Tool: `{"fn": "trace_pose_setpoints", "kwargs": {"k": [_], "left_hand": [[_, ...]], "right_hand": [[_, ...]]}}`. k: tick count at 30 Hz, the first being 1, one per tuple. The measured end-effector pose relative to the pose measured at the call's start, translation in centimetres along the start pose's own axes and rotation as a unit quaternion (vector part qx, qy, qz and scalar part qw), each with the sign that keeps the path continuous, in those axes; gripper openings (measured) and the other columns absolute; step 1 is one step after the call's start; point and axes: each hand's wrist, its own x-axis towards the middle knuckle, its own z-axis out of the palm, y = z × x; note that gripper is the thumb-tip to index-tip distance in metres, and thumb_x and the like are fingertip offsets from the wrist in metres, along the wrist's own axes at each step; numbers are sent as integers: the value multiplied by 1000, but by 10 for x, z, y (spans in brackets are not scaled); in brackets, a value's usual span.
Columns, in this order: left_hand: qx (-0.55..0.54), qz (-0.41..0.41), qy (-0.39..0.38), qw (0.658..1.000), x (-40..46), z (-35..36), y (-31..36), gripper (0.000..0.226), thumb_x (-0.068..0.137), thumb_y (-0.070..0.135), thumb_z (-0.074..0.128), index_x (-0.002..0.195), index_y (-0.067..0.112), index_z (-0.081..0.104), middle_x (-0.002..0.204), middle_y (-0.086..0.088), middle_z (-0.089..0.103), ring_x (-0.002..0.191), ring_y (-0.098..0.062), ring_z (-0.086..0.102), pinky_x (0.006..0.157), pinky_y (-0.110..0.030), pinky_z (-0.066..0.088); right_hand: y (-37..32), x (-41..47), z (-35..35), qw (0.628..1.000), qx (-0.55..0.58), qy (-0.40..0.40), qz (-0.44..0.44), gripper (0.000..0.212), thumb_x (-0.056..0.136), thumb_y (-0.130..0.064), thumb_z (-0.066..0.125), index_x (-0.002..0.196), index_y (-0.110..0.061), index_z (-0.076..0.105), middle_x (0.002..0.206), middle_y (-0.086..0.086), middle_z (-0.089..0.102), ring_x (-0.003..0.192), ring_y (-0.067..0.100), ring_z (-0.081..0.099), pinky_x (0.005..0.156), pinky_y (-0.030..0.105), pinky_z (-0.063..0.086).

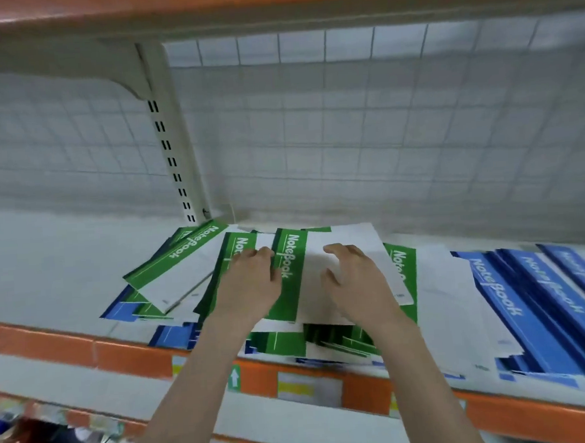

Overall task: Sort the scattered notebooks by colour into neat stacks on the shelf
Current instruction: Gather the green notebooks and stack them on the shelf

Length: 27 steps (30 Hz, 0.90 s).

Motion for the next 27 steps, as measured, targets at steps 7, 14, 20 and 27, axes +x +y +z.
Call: {"fn": "trace_pose_setpoints", "kwargs": {"k": [7, 14, 20, 27], "left_hand": [[114, -22, -84, 990, 25, 16, 16, 80, 84, 69, 45, 133, 6, 42, 139, -18, 41, 133, -35, 33, 104, -48, 37], [39, -29, -115, 992, 42, 26, 21, 89, 67, 67, 69, 124, 3, 45, 127, -17, 43, 123, -35, 37, 99, -40, 38], [-233, -61, -130, 962, 54, 21, 1, 35, 74, 29, 78, 96, 10, 59, 94, -3, 67, 83, -15, 64, 73, -31, 54], [-472, -134, -87, 867, 55, 26, 14, 19, 94, 19, 54, 111, 11, 50, 102, -9, 63, 94, -21, 62, 87, -41, 52]], "right_hand": [[21, 2, -6, 998, -13, 32, 58, 43, 95, -23, 48, 138, -17, 44, 135, 2, 49, 117, 18, 52, 92, 24, 40], [24, -2, 3, 994, -42, 48, 94, 42, 93, -20, 51, 134, -17, 47, 129, 2, 51, 107, 17, 56, 87, 24, 45], [16, 0, 6, 988, -111, 0, 111, 42, 95, -25, 46, 136, -15, 45, 140, 4, 48, 127, 19, 45, 108, 30, 37], [-26, -5, 17, 983, -4, -179, 41, 114, 61, -90, 39, 148, -37, -12, 158, -5, -12, 144, 14, -18, 113, 40, -10]]}}
